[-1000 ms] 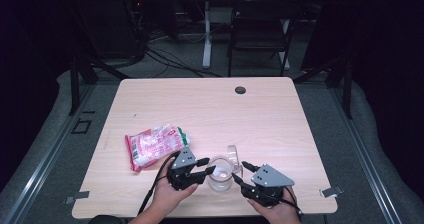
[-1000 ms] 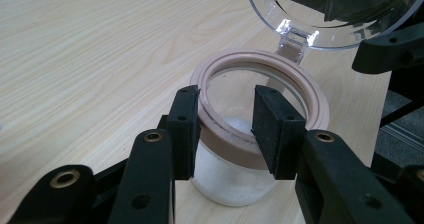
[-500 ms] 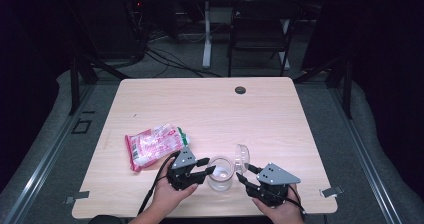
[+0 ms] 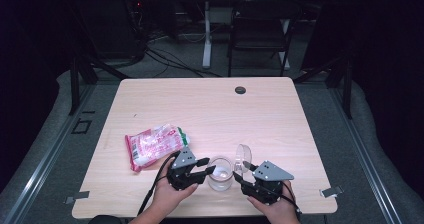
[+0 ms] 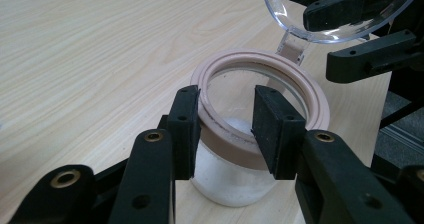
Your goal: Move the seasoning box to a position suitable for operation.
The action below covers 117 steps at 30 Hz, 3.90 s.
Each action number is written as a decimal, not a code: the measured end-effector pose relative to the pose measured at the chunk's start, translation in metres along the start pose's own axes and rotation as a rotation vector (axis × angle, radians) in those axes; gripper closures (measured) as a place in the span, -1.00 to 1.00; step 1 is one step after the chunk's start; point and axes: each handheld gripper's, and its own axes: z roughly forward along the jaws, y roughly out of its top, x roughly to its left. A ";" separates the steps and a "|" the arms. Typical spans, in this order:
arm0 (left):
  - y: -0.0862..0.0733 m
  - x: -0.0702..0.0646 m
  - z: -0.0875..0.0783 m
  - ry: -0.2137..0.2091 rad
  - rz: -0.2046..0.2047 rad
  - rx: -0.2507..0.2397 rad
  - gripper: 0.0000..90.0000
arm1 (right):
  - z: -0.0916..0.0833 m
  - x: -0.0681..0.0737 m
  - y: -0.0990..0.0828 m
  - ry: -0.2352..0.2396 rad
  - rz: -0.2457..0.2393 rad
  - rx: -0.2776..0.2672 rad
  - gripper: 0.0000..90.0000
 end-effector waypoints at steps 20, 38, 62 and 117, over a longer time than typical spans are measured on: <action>0.002 0.003 -0.006 -0.002 -0.007 -0.028 0.27 | 0.005 -0.006 0.000 0.005 0.042 0.023 0.42; -0.001 0.007 -0.007 0.011 -0.009 -0.017 0.26 | 0.004 -0.013 0.003 -0.009 0.126 -0.047 0.24; -0.005 0.010 -0.008 0.026 -0.027 -0.019 0.26 | 0.002 -0.036 0.009 0.026 0.210 -0.068 0.49; -0.011 0.013 -0.014 0.051 -0.032 -0.008 0.26 | 0.040 -0.050 0.015 0.278 0.277 -0.049 0.70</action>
